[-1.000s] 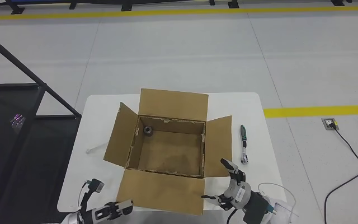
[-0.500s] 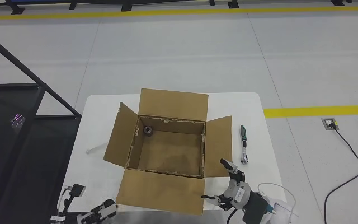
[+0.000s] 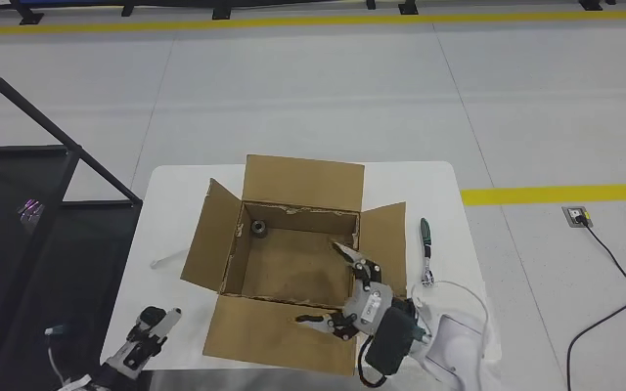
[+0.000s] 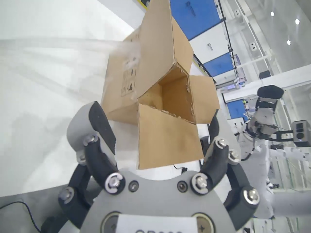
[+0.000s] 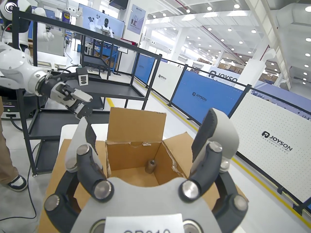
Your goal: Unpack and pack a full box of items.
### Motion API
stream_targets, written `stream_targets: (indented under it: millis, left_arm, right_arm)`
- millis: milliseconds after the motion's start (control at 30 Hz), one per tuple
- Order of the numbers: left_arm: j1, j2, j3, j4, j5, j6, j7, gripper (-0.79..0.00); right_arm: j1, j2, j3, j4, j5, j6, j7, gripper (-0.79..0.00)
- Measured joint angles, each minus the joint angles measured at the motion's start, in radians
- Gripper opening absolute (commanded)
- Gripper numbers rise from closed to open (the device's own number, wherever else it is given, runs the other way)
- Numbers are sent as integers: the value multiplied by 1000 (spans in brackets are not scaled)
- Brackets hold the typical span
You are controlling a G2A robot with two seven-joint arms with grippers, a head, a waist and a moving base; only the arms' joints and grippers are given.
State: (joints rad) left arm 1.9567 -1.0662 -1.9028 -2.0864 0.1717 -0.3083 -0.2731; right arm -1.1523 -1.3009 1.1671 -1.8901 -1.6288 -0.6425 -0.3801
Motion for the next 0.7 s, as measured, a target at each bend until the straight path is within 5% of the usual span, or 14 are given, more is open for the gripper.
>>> stream_targets:
  millis: [267, 533, 700]
  left_arm:
    - [-77, -21, 149, -2, 293, 245, 231, 0]
    - [-78, -22, 162, 3, 283, 254, 224, 0]
    - [-91, -22, 166, -1, 316, 254, 225, 0]
  right_arm:
    - [76, -9, -41, 45, 60, -23, 76, 0]
    - [73, -9, -50, 49, 69, -32, 81, 0]
    - [157, -30, -117, 134, 170, 2, 195, 0]
